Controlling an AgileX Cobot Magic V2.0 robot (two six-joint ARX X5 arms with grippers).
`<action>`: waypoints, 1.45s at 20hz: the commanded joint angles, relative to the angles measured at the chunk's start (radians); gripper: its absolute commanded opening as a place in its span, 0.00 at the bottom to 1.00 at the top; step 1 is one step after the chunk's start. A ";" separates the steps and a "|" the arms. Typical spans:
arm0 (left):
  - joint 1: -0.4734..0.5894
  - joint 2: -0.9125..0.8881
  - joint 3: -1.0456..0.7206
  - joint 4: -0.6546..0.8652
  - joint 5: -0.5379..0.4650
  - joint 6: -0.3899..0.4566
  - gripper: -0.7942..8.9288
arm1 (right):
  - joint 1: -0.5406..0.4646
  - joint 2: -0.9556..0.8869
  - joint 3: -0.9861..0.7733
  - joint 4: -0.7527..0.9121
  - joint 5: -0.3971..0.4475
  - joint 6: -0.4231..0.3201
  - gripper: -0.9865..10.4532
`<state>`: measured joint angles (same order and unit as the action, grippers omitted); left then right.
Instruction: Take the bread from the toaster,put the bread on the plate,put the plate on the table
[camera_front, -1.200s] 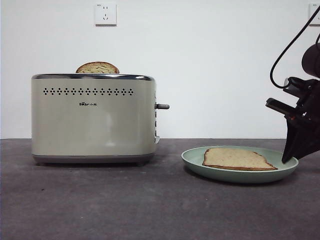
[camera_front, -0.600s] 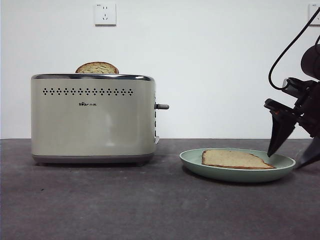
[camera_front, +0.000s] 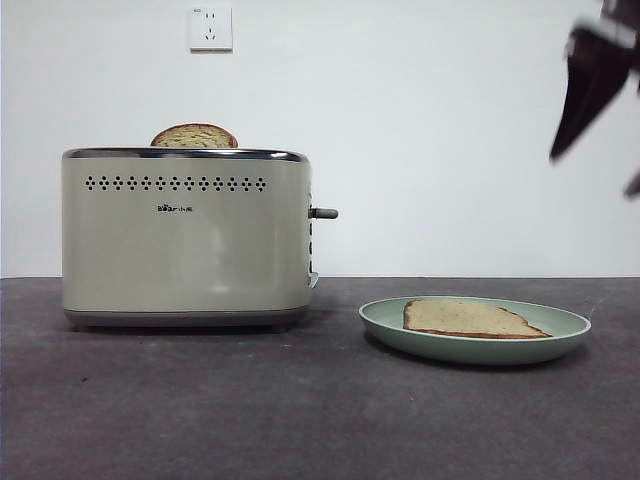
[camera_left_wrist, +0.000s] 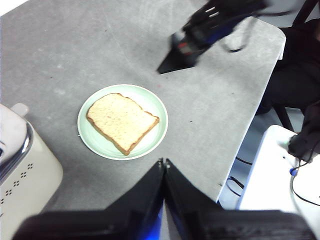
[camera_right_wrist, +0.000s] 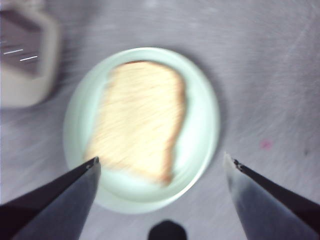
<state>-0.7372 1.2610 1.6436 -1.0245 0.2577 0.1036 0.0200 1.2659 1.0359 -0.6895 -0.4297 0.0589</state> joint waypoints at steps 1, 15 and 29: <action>-0.003 0.000 0.002 0.005 0.007 -0.002 0.07 | 0.015 -0.131 0.002 -0.107 -0.101 -0.027 0.44; -0.003 0.000 0.002 -0.073 0.008 -0.003 0.07 | 0.148 -0.599 0.002 -0.536 -0.117 -0.127 0.08; -0.003 0.000 0.002 -0.076 0.005 -0.002 0.08 | 0.147 -0.599 0.002 -0.535 -0.114 -0.127 0.08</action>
<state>-0.7372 1.2610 1.6436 -1.1061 0.2638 0.1036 0.1661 0.6693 1.0359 -1.2274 -0.5465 -0.0612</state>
